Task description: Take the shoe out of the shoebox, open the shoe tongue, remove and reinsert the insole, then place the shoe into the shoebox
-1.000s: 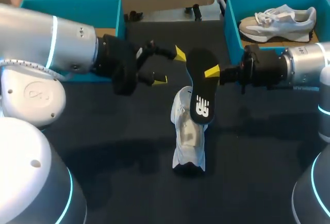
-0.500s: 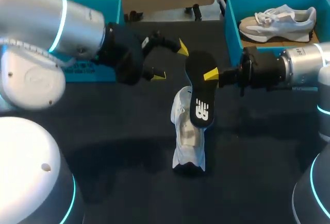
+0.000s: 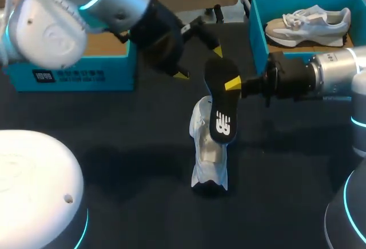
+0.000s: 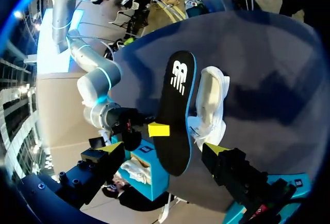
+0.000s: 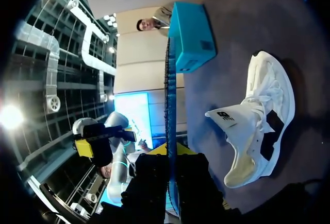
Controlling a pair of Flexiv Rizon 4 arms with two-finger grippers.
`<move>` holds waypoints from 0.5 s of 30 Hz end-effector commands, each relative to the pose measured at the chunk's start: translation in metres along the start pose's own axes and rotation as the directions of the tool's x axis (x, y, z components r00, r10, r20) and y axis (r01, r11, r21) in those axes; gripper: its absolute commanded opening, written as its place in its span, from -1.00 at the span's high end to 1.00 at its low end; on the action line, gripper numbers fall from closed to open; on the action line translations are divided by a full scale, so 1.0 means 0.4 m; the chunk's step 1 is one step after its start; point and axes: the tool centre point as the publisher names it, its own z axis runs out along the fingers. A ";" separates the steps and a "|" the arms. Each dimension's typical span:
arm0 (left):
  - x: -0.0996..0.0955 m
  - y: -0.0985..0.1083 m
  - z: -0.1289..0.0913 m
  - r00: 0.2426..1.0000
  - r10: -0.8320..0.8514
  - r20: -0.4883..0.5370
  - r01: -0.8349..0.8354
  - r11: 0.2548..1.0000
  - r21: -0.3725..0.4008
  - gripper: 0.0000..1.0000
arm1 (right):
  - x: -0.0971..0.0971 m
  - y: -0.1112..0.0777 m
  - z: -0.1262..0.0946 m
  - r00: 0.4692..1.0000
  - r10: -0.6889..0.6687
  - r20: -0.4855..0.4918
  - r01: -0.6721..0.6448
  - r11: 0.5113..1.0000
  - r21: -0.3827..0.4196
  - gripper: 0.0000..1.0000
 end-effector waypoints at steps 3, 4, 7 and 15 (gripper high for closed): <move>-0.031 0.006 0.025 0.939 0.006 -0.345 0.009 0.999 0.042 -1.00 | -0.004 0.003 0.007 1.000 0.004 0.009 -0.004 1.000 0.004 1.00; -0.032 0.003 0.030 0.932 0.008 -0.362 0.011 0.999 0.051 -1.00 | -0.004 0.004 0.008 1.000 0.004 0.010 -0.004 1.000 0.006 1.00; -0.039 -0.013 0.043 0.916 0.045 -0.398 -0.016 0.997 0.075 -1.00 | -0.009 0.005 0.009 1.000 0.010 0.018 -0.011 1.000 0.010 1.00; -0.048 -0.029 0.054 0.885 0.056 -0.462 -0.016 0.996 0.090 -1.00 | -0.014 0.007 0.011 1.000 0.017 0.024 -0.017 1.000 0.015 1.00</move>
